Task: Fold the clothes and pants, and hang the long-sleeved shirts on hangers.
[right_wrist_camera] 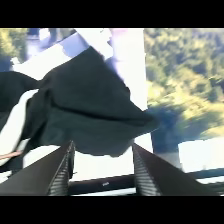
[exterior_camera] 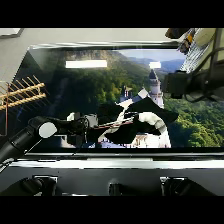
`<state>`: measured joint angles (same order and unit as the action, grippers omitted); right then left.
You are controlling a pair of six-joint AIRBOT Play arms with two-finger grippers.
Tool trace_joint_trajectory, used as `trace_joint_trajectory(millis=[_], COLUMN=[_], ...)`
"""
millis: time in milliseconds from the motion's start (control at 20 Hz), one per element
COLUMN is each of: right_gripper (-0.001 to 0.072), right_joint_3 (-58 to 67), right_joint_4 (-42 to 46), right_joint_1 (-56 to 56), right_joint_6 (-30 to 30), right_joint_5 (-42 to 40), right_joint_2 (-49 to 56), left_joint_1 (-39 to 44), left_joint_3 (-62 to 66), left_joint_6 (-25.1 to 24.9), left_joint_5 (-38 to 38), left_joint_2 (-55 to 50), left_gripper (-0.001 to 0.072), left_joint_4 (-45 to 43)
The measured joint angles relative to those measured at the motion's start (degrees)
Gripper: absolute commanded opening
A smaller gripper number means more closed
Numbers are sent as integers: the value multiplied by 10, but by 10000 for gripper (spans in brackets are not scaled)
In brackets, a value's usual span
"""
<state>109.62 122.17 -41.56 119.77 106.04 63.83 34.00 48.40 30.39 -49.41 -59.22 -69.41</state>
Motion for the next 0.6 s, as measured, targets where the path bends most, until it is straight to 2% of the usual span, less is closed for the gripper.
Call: trace_joint_trajectory(millis=[100,150,250,350,450,600], right_gripper=[435,464,465,478,478,493], right_joint_3=[-16,-25,-37,-44,-48,-53], right_joint_4=[46,63,52,-63,-224,-416], right_joint_1=[6,23,88,188,275,334], right_joint_6=[-10,-8,1,-44,-147,-305], right_joint_5=[0,0,-3,-4,-3,-3], right_joint_2=[-3,-3,2,14,25,35], left_joint_1=[0,0,0,0,0,0], left_joint_3=[0,0,0,0,0,0], left_joint_6=[2,3,5,6,7,7], left_joint_5=[0,0,0,0,0,0], left_joint_2=[0,0,0,0,0,0], left_gripper=[30,30,30,30,30,31], left_joint_4=[0,0,0,0,0,0])
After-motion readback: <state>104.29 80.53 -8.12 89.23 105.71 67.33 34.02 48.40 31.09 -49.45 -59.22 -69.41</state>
